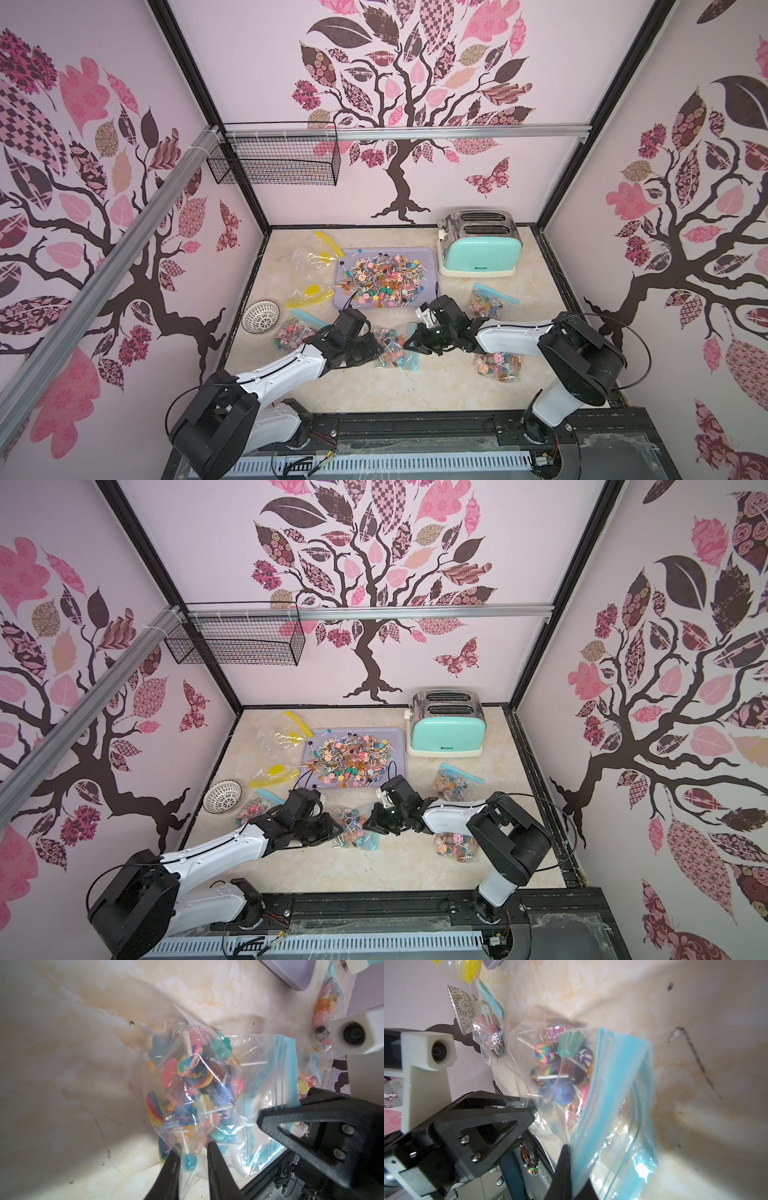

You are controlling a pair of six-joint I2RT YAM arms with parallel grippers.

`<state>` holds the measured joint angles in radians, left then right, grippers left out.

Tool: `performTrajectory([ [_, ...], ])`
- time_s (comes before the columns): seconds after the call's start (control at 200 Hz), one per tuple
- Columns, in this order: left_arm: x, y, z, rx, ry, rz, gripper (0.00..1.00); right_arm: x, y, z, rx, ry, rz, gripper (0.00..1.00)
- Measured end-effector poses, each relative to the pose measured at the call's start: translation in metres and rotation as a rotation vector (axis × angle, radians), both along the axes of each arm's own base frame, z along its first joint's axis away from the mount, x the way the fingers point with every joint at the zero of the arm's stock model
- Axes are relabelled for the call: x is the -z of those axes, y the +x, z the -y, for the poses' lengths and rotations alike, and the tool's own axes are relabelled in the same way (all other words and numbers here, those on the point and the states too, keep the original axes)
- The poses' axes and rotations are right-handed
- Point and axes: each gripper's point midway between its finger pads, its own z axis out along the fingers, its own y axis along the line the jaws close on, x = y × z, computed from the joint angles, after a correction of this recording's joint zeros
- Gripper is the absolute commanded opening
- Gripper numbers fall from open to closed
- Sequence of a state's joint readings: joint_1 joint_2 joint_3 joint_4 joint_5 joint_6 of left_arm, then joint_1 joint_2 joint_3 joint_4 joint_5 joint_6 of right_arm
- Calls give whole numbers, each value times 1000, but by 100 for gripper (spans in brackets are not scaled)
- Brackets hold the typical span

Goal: Pour candies out of the ziploc bag
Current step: Pick up the ziploc bag from the center of the board.

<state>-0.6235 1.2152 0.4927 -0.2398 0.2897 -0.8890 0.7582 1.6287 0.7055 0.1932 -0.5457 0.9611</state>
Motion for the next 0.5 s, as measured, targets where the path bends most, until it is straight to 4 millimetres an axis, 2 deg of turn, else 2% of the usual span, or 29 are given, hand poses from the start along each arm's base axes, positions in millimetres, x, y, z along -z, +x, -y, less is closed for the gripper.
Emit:
performTrajectory([
  [0.095, 1, 0, 0, -4, -1, -2, 0, 0, 0, 0, 0, 0, 0, 0],
  [0.34, 1, 0, -1, -4, 3, 3, 0, -6, 3, -2, -25, -23, 21, 0],
  [0.5, -7, 7, -4, -14, 16, 28, 0, -32, 18, -11, -46, -36, 94, 0],
])
